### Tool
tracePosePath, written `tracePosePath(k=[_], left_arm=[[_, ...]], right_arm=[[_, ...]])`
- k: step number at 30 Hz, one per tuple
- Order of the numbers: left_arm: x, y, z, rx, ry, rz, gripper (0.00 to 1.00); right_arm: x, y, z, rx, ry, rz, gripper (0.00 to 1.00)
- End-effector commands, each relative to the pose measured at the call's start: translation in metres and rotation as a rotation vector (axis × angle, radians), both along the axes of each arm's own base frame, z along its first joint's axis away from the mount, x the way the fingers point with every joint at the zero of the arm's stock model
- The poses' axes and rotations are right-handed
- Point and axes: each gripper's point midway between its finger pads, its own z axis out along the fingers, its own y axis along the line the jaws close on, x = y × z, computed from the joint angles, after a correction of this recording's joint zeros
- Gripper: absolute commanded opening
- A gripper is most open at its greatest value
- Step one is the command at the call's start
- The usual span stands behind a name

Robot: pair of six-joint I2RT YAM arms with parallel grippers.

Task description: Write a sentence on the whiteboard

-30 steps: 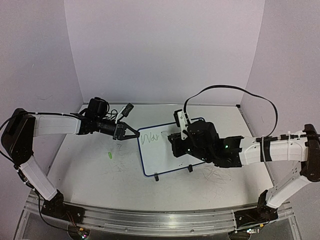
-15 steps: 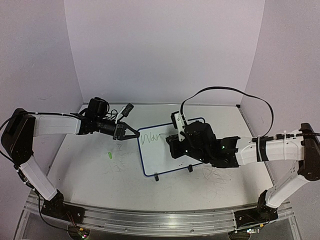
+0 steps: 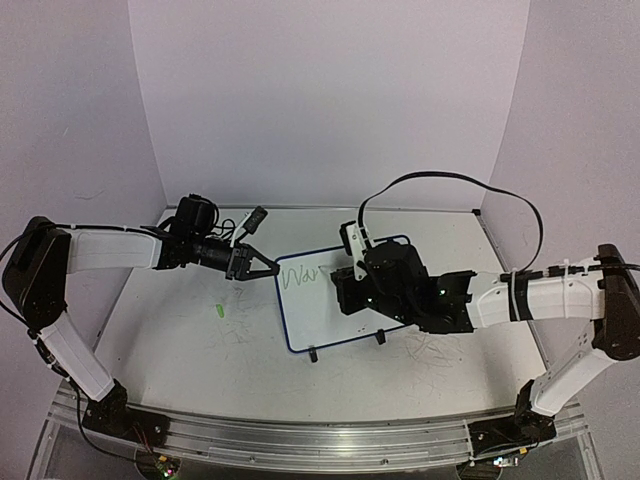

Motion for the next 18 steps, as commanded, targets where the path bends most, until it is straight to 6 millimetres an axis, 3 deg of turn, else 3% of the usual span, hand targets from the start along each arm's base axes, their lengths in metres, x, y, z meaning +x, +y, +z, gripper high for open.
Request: tracePosePath(k=[1,18], left_arm=[[-0.007,-0.006,0.012,-0.009,-0.018,-0.034,0.00],[-0.007,-0.007,0.011,-0.007,-0.012,-0.036,0.00]], right_arm=[[0.004,-0.002,0.005,0.008,0.002,-0.028,0.00],[-0.008,-0.008,-0.021,-0.007,0.072,-0.019,0.00]])
